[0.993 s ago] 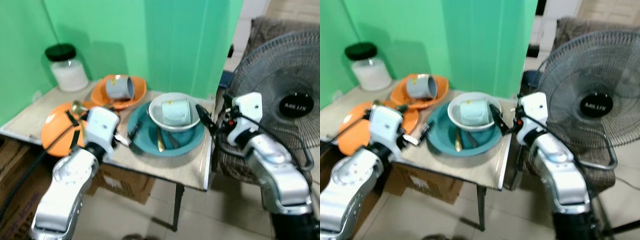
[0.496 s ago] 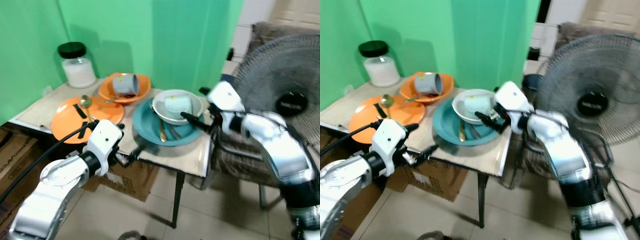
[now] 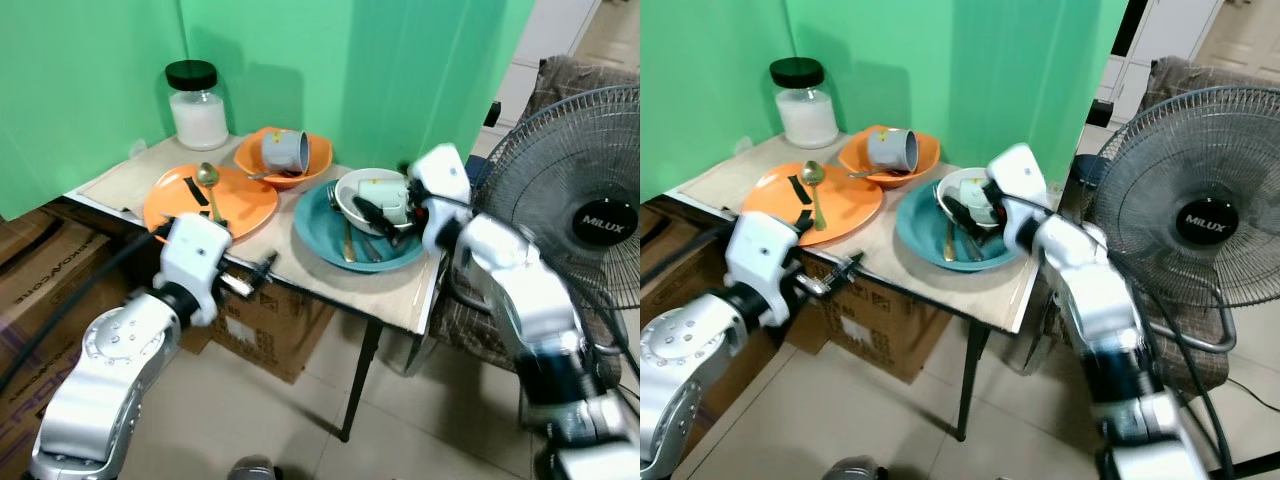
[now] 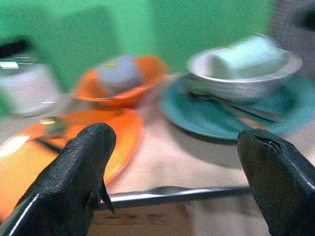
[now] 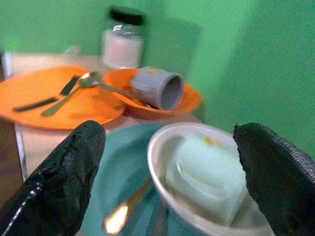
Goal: Setting the table
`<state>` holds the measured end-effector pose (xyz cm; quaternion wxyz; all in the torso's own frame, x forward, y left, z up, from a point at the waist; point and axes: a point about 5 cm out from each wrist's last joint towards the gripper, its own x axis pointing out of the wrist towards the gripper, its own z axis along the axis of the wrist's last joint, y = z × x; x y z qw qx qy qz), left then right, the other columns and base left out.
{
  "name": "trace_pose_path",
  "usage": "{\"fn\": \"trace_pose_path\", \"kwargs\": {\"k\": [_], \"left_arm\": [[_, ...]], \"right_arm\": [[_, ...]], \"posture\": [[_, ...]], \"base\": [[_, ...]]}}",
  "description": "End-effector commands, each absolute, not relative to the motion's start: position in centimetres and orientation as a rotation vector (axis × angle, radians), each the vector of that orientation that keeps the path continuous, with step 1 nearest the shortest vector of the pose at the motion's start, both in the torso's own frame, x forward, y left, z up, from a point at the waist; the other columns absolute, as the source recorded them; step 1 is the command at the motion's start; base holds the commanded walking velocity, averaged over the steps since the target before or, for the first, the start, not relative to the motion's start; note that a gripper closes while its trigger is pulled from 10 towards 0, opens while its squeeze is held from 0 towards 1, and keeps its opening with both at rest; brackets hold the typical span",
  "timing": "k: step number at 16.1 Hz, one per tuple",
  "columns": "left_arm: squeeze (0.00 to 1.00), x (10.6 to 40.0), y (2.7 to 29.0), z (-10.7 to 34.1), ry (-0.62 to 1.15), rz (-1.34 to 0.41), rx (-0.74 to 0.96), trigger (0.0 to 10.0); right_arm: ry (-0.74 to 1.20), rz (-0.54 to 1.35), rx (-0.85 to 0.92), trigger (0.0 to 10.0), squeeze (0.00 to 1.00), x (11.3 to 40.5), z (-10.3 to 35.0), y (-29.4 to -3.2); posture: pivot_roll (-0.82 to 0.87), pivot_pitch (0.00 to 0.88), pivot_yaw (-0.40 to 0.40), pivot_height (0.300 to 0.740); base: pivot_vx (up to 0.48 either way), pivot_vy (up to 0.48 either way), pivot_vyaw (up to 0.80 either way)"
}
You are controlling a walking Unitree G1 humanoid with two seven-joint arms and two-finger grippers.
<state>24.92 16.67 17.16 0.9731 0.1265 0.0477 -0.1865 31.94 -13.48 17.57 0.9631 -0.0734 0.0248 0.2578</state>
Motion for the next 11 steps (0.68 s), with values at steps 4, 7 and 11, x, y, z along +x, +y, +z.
{"fn": "trace_pose_path", "kwargs": {"k": [4,7,11], "left_arm": [[0.00,25.5,16.1,16.9,0.066,-0.272,0.266,10.0],[0.00,25.7,16.7,16.9,0.049,-0.213,0.251,10.0],[0.00,24.8,16.0,16.3,0.062,-0.272,0.241,10.0]], "right_arm": [[0.078,0.351,0.074,10.0,0.00,27.9,14.8,-14.7],[0.109,0.218,0.130,10.0,0.00,26.2,13.5,-15.7],[0.092,0.189,0.131,10.0,0.00,25.7,13.8,-15.4]], "posture": [[0.12,0.000,0.016,0.740],[0.12,0.000,0.019,0.740],[0.13,0.000,-0.002,0.740]], "base": [[0.000,0.000,0.00],[0.000,0.000,0.00],[0.061,0.000,0.00]]}}
